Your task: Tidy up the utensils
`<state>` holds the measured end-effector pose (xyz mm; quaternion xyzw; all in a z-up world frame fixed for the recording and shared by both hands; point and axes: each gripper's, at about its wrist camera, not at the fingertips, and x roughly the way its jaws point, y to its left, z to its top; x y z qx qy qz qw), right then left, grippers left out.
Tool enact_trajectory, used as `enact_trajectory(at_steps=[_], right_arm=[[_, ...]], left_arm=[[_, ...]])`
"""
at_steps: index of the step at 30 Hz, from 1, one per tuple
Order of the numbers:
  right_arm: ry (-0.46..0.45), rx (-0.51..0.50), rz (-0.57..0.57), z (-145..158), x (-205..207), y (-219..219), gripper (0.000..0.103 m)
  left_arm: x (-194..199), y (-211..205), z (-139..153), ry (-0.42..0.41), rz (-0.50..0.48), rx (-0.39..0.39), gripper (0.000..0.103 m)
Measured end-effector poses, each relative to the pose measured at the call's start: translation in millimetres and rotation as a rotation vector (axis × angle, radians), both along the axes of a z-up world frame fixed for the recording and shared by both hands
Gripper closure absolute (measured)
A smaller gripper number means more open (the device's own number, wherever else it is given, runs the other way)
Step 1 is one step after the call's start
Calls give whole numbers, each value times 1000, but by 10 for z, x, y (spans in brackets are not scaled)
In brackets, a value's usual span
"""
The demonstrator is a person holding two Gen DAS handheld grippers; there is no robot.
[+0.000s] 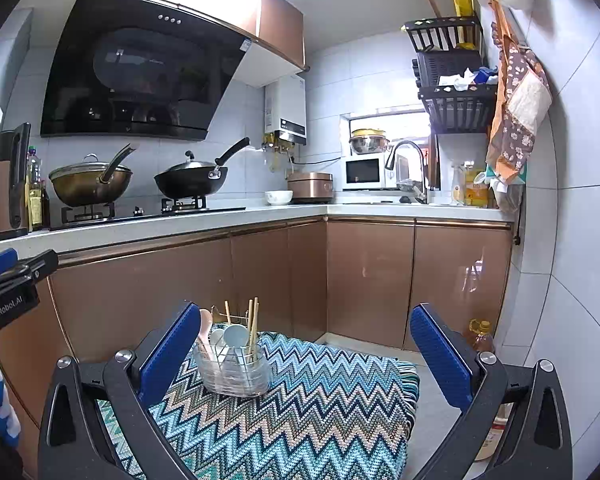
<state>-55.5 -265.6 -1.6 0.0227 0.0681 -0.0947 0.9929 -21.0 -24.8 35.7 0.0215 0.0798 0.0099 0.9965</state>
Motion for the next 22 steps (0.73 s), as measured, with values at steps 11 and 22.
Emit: enact_trajectory(at_steps=[11, 22], right_arm=[[-4, -18, 0, -3, 43, 57, 0], [-3, -35, 9, 19, 36, 122, 0]], left_arm=[[52, -2, -37, -3, -6, -4, 28], [7, 83, -18, -13, 2, -42, 28]])
